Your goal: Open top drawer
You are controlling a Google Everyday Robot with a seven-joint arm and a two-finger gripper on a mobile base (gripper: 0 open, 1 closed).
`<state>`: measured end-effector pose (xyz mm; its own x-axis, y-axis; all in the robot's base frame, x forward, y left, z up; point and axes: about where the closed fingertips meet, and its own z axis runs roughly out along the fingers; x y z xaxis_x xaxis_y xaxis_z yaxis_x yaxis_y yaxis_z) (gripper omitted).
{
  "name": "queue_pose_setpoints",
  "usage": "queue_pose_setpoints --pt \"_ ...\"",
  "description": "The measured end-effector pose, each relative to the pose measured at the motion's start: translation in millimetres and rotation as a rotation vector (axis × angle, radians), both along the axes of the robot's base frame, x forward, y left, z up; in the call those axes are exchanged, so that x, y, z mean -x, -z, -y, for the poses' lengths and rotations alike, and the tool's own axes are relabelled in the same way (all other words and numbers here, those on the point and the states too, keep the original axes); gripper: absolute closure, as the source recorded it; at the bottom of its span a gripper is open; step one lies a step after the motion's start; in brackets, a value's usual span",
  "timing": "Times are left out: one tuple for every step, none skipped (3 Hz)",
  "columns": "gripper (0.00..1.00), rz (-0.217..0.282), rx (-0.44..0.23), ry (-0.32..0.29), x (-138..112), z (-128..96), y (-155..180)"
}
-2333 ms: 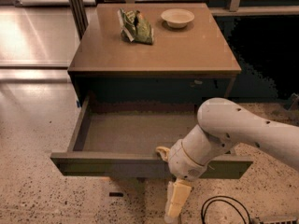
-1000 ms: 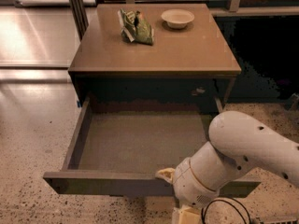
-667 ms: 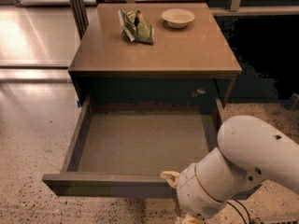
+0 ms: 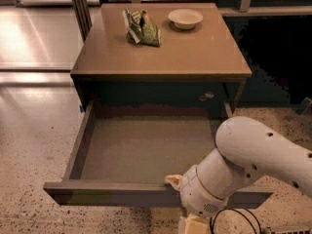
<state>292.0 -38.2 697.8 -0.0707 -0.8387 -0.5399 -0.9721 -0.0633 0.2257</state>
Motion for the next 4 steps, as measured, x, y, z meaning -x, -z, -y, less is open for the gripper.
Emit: queue_pose_setpoints --pt "0.0 -0.06 0.002 -0.012 -12 0 30" --pt "0.0 -0.061 0.002 -0.013 -11 0 27" --pt "0.0 -0.083 -0.004 -0.024 3 1 20" --pt "0.0 -0.083 -0.004 -0.024 3 1 20"
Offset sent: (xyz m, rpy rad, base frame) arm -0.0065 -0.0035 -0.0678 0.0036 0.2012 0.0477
